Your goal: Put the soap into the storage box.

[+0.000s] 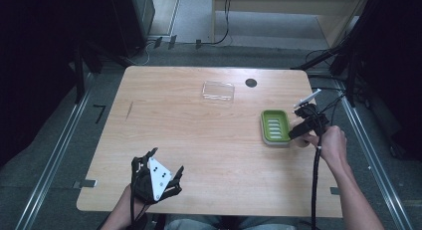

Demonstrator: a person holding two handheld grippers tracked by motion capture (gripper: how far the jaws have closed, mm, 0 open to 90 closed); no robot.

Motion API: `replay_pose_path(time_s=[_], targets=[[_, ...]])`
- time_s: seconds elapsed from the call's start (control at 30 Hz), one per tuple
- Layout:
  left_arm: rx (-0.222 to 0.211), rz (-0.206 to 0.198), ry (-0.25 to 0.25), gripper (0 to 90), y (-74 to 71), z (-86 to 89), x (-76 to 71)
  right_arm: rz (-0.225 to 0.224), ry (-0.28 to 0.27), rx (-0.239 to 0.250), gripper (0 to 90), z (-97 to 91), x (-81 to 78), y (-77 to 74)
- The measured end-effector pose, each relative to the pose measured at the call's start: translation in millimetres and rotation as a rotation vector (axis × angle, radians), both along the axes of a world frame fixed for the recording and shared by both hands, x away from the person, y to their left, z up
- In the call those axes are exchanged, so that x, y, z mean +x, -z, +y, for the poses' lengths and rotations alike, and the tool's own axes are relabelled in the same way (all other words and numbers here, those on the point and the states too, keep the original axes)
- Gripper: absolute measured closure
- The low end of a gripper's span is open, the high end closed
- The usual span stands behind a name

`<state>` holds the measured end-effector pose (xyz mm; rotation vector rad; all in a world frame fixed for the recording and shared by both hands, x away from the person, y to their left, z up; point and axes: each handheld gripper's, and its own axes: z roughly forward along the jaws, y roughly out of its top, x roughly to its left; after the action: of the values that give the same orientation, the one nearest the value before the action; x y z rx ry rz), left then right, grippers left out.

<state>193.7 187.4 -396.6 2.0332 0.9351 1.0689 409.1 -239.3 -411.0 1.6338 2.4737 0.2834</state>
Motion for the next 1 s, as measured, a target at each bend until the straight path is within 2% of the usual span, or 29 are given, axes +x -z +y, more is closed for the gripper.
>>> replay_pose_path(time_s=[0.37,0.67,1.0], targets=[[-0.002,0.0,0.004,14.0,-0.1,0.8,-0.3,-0.024,-0.024,0.017,33.6,16.2,10.3,-6.7],[0.001,0.0,0.005,14.1,-0.2,1.1,-0.6,-0.044,-0.033,0.029,33.6,21.0,17.3,-12.4],[0.002,-0.002,0.007,14.0,0.2,0.3,-0.5,-0.053,-0.021,0.036,33.6,22.8,23.7,-15.6]])
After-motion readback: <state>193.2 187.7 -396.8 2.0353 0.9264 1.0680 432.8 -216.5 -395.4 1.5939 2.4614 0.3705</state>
